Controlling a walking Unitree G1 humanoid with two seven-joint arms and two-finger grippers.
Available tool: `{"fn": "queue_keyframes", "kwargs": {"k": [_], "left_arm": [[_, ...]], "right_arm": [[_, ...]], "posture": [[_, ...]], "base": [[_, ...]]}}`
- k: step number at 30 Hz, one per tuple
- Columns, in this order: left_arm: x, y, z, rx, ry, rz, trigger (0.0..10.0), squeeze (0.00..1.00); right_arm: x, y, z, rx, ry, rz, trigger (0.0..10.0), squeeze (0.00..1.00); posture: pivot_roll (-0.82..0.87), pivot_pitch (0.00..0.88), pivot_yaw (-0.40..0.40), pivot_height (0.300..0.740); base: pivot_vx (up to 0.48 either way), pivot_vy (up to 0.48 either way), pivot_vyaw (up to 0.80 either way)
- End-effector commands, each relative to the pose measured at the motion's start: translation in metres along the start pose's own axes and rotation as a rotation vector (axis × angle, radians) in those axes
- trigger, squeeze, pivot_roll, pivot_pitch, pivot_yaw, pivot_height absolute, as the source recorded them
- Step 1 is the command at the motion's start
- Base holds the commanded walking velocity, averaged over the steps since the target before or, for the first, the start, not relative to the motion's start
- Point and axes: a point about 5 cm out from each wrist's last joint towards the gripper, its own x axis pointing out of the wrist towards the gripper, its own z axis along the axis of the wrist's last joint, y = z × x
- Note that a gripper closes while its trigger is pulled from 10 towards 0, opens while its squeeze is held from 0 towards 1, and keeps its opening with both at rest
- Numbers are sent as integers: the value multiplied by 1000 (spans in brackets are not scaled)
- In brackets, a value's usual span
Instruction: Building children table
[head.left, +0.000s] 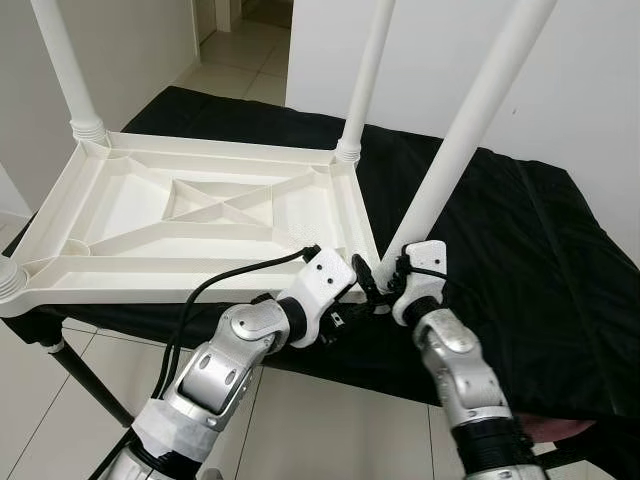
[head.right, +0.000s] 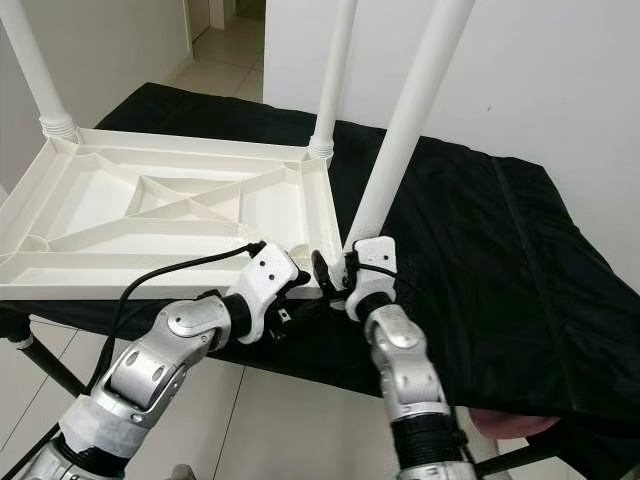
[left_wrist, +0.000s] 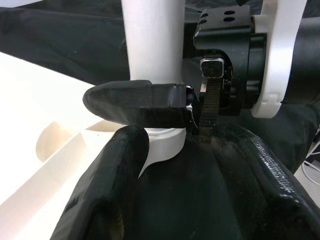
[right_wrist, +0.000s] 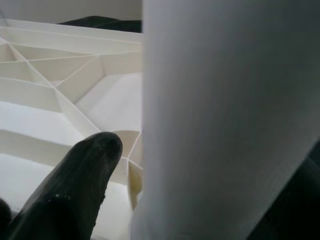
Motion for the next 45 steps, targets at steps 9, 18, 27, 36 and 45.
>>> {"fn": "queue_keyframes", "kwargs": {"k": [9,18,27,36,45], "left_arm": [[0,6,-1,17,13,20,10000,0],[0,6,0,20,11,14,10000,0],[-1,5,-1,21,12,10,10000,0],[-1,5,2,26,10,-5,10000,0],[-2,3,-4,5,22,-3,10000,0]], "right_arm": [[3,-22,-7,-60,32,285,10000,0],[14,-29,-12,-111,91,428,10000,0],[16,-34,-19,-131,117,440,0,0],[11,-35,-24,-98,101,412,0,0],[3,-35,-26,-52,53,225,10000,0]], "posture": [[6,0,-88,740],[10,0,-85,740],[12,0,-82,740],[4,0,-66,740],[-18,0,-81,740]], "base": [[0,0,0],[0,0,0],[0,0,0],[0,0,0],[0,0,0]]}}
